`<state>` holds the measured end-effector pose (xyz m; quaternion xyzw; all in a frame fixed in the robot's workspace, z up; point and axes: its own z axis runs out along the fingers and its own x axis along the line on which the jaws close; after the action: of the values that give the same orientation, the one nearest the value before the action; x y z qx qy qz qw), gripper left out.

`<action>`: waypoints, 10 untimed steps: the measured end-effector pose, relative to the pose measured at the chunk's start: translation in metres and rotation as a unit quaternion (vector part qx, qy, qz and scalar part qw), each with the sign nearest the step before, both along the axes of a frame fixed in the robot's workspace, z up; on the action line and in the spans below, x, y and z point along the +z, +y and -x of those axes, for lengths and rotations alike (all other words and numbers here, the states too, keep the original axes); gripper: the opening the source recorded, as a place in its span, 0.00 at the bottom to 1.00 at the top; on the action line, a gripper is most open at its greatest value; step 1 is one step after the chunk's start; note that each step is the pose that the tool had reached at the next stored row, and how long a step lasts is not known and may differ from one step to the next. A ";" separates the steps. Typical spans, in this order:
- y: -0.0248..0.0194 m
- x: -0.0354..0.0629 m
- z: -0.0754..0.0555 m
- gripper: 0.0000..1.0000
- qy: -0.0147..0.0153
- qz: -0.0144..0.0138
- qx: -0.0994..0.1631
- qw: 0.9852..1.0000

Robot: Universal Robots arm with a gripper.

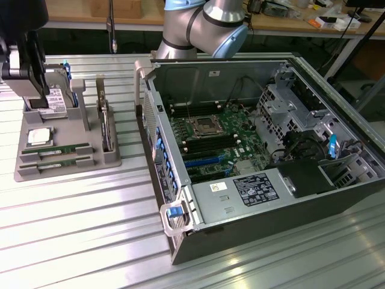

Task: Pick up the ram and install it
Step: 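Pick up the ram and move it above insertion slot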

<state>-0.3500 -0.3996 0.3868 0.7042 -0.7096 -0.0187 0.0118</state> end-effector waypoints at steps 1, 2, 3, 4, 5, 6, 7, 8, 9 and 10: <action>0.0000 -0.0019 0.000 0.36 0.000 0.000 0.000 1.000; 0.0000 -0.0033 0.000 0.36 0.000 0.000 0.000 1.000; 0.0000 -0.0039 0.000 0.36 0.000 0.000 0.000 1.000; 0.0000 -0.0048 0.000 0.36 0.000 0.000 0.000 1.000; 0.0000 -0.0060 0.000 0.36 0.000 0.000 0.000 1.000; 0.0000 -0.0071 0.000 0.36 0.000 0.000 0.000 1.000; 0.0000 -0.0081 0.000 0.36 0.000 0.000 0.000 1.000; 0.0000 -0.0087 0.000 0.36 0.000 0.000 0.000 1.000; 0.0000 -0.0097 0.000 0.36 0.000 0.000 0.000 1.000; 0.0000 -0.0106 0.000 0.36 0.000 0.000 0.000 1.000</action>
<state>-0.3501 -0.3996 0.3763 0.7043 -0.7096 -0.0187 0.0119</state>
